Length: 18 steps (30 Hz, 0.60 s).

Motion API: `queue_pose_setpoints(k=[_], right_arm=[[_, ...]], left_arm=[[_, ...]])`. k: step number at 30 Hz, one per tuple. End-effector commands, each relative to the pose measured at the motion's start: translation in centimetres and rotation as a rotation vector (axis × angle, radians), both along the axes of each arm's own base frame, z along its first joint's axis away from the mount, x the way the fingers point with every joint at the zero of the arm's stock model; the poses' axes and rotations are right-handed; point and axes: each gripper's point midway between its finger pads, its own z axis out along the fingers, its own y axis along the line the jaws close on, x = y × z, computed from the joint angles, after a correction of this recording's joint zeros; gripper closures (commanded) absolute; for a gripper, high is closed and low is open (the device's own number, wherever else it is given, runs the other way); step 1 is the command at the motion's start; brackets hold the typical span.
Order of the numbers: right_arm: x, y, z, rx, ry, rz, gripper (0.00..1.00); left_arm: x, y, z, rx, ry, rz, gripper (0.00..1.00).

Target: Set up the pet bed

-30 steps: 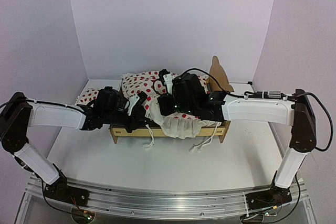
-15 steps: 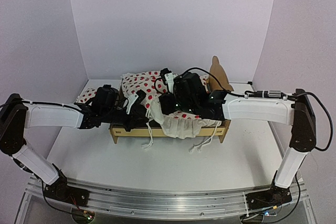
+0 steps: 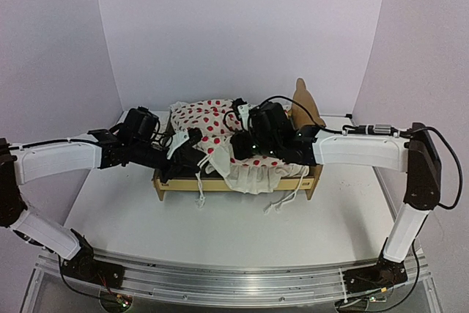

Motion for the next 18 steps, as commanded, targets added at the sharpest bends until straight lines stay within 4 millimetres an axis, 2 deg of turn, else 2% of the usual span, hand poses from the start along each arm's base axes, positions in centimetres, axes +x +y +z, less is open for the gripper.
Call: queue_pose_setpoints(k=[1, 3, 5, 6, 8, 10, 12, 14, 15, 18], right_arm=[[0.4, -0.4, 1.8, 0.009, -0.029, -0.004, 1.0], [0.5, -0.3, 1.3, -0.01, -0.026, 0.004, 1.0], [0.5, -0.2, 0.2, -0.036, -0.008, 0.023, 1.0], [0.4, -0.2, -0.6, -0.054, 0.011, 0.031, 0.95], [0.2, -0.6, -1.6, -0.094, 0.056, 0.04, 0.8], [-0.6, -0.9, -2.0, -0.117, 0.092, 0.078, 0.67], [-2.2, -1.1, -1.1, -0.114, 0.102, 0.16, 0.56], [-5.6, -0.2, -0.3, -0.076, 0.125, 0.362, 0.48], [-7.4, -0.1, 0.2, -0.056, 0.128, 0.453, 0.46], [-10.7, -0.7, 0.6, -0.029, 0.126, 0.604, 0.45]], left_arm=[[-4.6, 0.2, 3.4, -0.03, -0.013, -0.254, 1.0], [-5.4, -0.4, 4.7, -0.083, 0.041, -0.291, 1.0], [-5.1, -1.2, 5.3, -0.13, 0.114, -0.266, 1.0], [-4.7, -1.6, 5.3, -0.146, 0.155, -0.244, 1.0], [-3.8, -2.4, 5.6, -0.175, 0.206, -0.213, 1.0], [-3.0, -3.0, 5.9, -0.201, 0.237, -0.183, 1.0], [-2.5, -3.3, 6.3, -0.218, 0.233, -0.167, 1.0], [-2.2, -3.5, 6.6, -0.222, 0.226, -0.166, 1.0], [-2.2, -3.5, 6.6, -0.221, 0.223, -0.171, 1.0], [-2.4, -3.4, 6.3, -0.21, 0.216, -0.188, 1.0]])
